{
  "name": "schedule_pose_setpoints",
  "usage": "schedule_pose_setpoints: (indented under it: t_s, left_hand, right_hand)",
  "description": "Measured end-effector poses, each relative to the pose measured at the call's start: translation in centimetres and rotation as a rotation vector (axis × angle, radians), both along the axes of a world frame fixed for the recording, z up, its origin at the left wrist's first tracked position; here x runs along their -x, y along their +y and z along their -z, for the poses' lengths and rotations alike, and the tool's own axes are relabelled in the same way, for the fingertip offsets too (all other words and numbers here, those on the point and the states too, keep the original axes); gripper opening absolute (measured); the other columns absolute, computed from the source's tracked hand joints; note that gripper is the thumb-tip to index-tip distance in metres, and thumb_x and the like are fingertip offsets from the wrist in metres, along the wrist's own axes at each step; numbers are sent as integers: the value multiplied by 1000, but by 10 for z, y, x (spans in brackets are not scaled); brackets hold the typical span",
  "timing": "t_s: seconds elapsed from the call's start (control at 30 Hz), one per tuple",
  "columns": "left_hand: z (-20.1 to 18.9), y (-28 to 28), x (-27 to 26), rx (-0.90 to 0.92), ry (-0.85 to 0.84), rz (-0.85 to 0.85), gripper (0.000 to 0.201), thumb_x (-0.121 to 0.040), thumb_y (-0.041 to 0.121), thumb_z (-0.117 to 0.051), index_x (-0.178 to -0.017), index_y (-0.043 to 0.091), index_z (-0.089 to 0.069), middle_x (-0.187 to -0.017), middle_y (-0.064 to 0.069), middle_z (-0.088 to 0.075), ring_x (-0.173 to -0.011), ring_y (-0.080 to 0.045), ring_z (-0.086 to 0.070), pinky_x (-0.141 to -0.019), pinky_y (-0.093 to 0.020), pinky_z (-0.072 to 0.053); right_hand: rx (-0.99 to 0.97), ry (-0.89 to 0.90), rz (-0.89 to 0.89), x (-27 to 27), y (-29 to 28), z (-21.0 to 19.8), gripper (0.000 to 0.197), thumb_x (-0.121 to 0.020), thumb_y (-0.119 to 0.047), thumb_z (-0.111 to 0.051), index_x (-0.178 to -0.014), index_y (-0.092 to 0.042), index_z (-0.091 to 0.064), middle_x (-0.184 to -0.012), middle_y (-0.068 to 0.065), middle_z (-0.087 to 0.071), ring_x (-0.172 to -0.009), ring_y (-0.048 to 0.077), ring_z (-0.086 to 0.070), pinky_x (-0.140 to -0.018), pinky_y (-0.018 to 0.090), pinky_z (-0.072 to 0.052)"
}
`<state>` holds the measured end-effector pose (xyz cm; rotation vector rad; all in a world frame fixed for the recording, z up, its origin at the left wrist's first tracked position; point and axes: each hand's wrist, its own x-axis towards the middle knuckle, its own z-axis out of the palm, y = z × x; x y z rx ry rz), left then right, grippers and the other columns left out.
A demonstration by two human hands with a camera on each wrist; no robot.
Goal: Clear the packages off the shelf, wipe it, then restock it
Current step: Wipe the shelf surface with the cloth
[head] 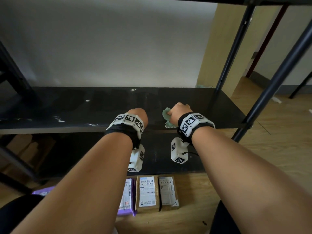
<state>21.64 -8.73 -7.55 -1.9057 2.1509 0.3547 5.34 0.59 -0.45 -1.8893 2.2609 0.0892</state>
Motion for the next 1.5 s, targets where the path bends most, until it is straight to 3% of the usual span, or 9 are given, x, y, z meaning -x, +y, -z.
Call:
schedule_pose_setpoints:
  t_s: [0.1,0.2,0.47,0.63,0.8,1.07,1.27,1.4,1.5]
  left_hand:
    - [-5,5,0,-21,-29,-3,33,-71,23,-60,-104,23,-64,-115,0,-64,-99,-28,-65,-84,-40,-55]
    - [-33,40,-4,88,-17,13,39,-78,17,-59,-117,17,-63,-127,-5,-59,-112,-30,-61,-91,-40,-52]
    - [-36,53,-22,129,-10,-21,51,-83,12,-54,-134,15,-53,-148,-8,-43,-128,-29,-50,-103,-40,-45]
    - [-43,57,-23,109,-51,-27,37,-90,7,-47,-125,8,-58,-135,-11,-54,-117,-30,-57,-94,-37,-49]
    - [-26,35,-43,89,-81,-37,54,-78,21,-61,-131,20,-51,-139,-4,-49,-120,-28,-56,-93,-41,-51]
    - [-37,19,-55,96,-116,-123,33,-92,14,-54,-125,8,-59,-126,-11,-60,-113,-28,-60,-87,-35,-48]
    - [-32,5,-65,117,-59,-135,49,-84,16,-62,-132,17,-53,-131,-8,-58,-115,-29,-60,-92,-39,-52]
    - [-11,-17,-65,79,-64,-113,67,-75,25,-66,-138,28,-42,-140,-3,-50,-118,-29,-57,-92,-45,-52]
    - [-5,-31,-60,56,-75,-84,56,-72,25,-66,-126,29,-53,-130,-2,-57,-108,-27,-62,-86,-44,-54]
  right_hand:
    - [-15,-3,-29,-5,0,0,40,-92,-24,-55,-133,-25,-57,-134,7,-44,-127,33,-39,-98,39,-45]
    - [12,-47,62,3,0,-6,40,-94,-35,-53,-127,-16,-62,-129,9,-58,-119,31,-53,-98,38,-48]
    - [-89,84,177,2,5,0,46,-90,-29,-52,-135,-20,-51,-136,9,-42,-128,32,-35,-101,43,-35]
    - [-96,18,118,-24,13,-6,50,-93,-29,-52,-141,-17,-46,-145,10,-30,-134,37,-28,-107,43,-34]
    - [-18,-149,78,-55,6,-9,48,-95,-23,-55,-139,-8,-45,-146,12,-28,-135,35,-31,-109,41,-37]
    - [-21,-307,52,-90,-28,-10,47,-96,-17,-55,-138,-2,-43,-145,14,-29,-135,35,-32,-110,44,-36]
    - [-10,-168,-8,-96,-53,-4,52,-91,-23,-62,-139,-8,-46,-143,9,-38,-132,32,-39,-106,40,-41]
    - [84,-264,59,-81,-62,-10,46,-88,-41,-50,-115,-6,-64,-123,14,-60,-109,34,-60,-90,36,-52]
    - [110,-164,164,-51,-66,-9,46,-93,-37,-47,-125,-4,-57,-131,15,-50,-119,35,-51,-94,39,-45]
